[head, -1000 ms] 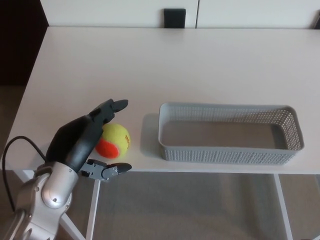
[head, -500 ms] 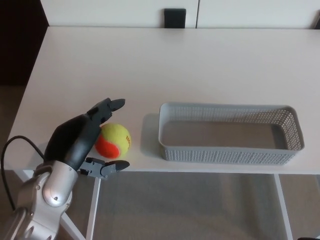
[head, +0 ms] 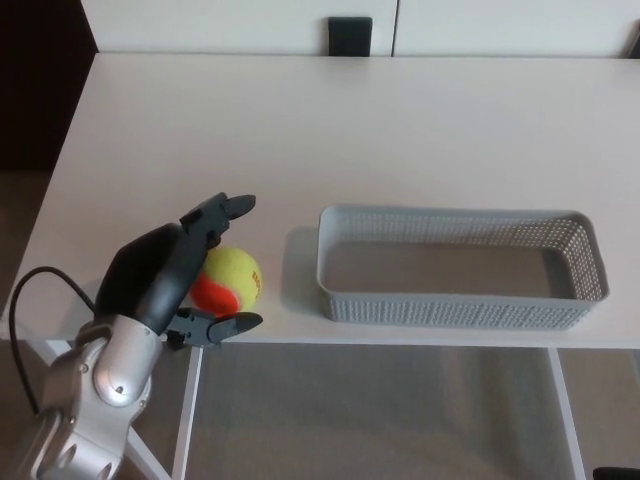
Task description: The robot walk towards a table in front and uses its left hand to pickup a tennis ball on the left side and put it in a container on the right hand side
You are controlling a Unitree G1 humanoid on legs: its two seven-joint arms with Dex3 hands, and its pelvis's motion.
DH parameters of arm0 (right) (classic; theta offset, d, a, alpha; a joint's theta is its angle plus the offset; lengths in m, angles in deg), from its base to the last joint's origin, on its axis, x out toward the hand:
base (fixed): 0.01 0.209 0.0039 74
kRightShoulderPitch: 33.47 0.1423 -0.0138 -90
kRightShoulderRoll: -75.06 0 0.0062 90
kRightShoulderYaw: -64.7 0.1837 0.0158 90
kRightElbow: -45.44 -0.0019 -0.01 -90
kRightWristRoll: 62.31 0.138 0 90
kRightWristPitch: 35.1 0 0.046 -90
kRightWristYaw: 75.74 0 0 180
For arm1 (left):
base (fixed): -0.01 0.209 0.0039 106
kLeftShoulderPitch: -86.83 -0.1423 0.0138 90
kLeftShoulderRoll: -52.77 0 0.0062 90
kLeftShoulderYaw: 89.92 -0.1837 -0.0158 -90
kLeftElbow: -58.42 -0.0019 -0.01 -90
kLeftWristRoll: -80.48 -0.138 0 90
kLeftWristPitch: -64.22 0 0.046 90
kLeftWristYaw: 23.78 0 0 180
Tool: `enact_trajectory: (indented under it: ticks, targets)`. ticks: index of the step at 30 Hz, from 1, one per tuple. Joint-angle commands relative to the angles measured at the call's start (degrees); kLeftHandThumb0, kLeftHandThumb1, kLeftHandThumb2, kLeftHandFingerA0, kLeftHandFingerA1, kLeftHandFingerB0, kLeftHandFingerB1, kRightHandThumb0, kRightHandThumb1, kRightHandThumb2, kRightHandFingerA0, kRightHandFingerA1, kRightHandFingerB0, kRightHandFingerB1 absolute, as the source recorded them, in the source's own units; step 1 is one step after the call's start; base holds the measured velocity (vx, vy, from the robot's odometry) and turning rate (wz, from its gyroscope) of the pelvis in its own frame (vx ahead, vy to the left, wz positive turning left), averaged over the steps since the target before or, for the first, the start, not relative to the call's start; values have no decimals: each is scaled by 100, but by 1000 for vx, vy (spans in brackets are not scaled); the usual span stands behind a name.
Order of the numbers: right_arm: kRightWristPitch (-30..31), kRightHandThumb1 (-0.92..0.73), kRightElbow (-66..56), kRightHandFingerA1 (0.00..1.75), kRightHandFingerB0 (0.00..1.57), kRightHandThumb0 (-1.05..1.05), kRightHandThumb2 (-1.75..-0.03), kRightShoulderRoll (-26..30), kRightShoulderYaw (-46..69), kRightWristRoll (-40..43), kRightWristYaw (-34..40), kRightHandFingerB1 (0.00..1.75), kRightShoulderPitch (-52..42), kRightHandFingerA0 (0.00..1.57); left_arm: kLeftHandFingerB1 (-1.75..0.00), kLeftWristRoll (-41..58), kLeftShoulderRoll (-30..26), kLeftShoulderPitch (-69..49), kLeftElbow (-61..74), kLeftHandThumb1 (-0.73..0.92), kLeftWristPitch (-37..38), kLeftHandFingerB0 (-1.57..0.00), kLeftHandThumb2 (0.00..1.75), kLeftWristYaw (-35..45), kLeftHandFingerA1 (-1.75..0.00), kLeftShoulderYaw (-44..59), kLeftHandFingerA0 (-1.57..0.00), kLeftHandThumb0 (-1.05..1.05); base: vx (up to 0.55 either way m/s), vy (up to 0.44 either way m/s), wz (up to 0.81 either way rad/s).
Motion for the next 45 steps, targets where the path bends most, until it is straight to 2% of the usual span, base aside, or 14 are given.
enact_trajectory:
  ticks: [1,11,13,16,17,19,20,22,23,24,26,28,39,45]
  targets:
    - [110,-53,-80,57,50,-34,-72,109,-1,-39,13,51,-12,66,-31,-63,-7,81,-172,41,-5,-28,52,-68,-44,-15,-48,-28,0,0,0]
    - [61,-53,-45,57,50,-34,-71,108,4,-20,11,51,38,67,-31,-261,-95,160,-525,44,32,-30,53,-159,-49,-163,-55,-23,0,0,0]
    - [47,-62,-51,49,53,-25,-58,116,-10,-29,-7,43,44,71,-48,-480,-231,205,-509,38,-229,-16,85,48,-64,-315,-51,-9,0,0,0]
    - [34,-63,-21,49,53,-25,-58,129,-25,-52,-6,43,69,70,-30,-500,-352,236,-507,55,-265,-31,55,199,-50,-406,-66,-10,0,0,0]
    - [9,-62,-15,48,53,-27,-58,145,-43,-85,4,43,64,70,-33,-617,-431,288,-412,69,-622,-35,61,530,-140,-518,-60,-11,0,0,0]
    - [-28,-53,19,57,50,-34,-72,151,-45,-87,4,51,69,67,-35,-666,-512,367,-370,70,-931,-42,61,855,-121,-634,-67,-10,0,0,0]
    - [-3,-52,3,58,50,-34,-72,132,-26,-50,0,51,68,68,-44,-771,-508,405,-309,63,-1165,-66,59,934,-68,-698,-90,-11,0,0,0]
    - [4,-52,25,58,50,-35,-72,129,-22,-42,2,51,82,68,-51,-904,-517,417,-257,62,-1296,-79,58,897,-68,-780,-99,-12,0,0,0]
    - [-25,-62,50,49,53,-26,-58,141,-30,-51,-13,43,90,71,-70,-858,-447,323,-231,74,-1202,-82,62,676,-103,-727,-95,-13,0,0,0]
    - [-22,-53,51,57,49,-34,-72,141,-34,-54,-12,51,111,66,-80,-825,-419,284,-215,76,-1121,-75,63,540,-128,-691,-81,-15,0,0,0]
    - [7,-53,6,57,50,-34,-73,135,-46,-80,26,51,124,66,-97,-771,-426,251,-206,80,-936,-63,61,407,-156,-648,-62,-16,0,0,0]
    - [53,-63,-59,48,53,-26,-58,125,-44,-73,38,43,102,69,-109,-723,-411,205,-166,84,-851,-54,58,348,-164,-610,-54,-18,0,0,0]
    - [109,-63,98,50,53,-25,-58,132,-76,-125,80,44,300,70,-94,-195,-221,109,235,84,-395,-69,66,223,-153,-124,-67,-15,0,0,0]
    - [102,-53,108,57,49,-34,-72,124,-60,-111,94,51,241,67,-108,90,14,172,875,85,-256,-75,66,155,-161,199,-75,-16,0,0,0]
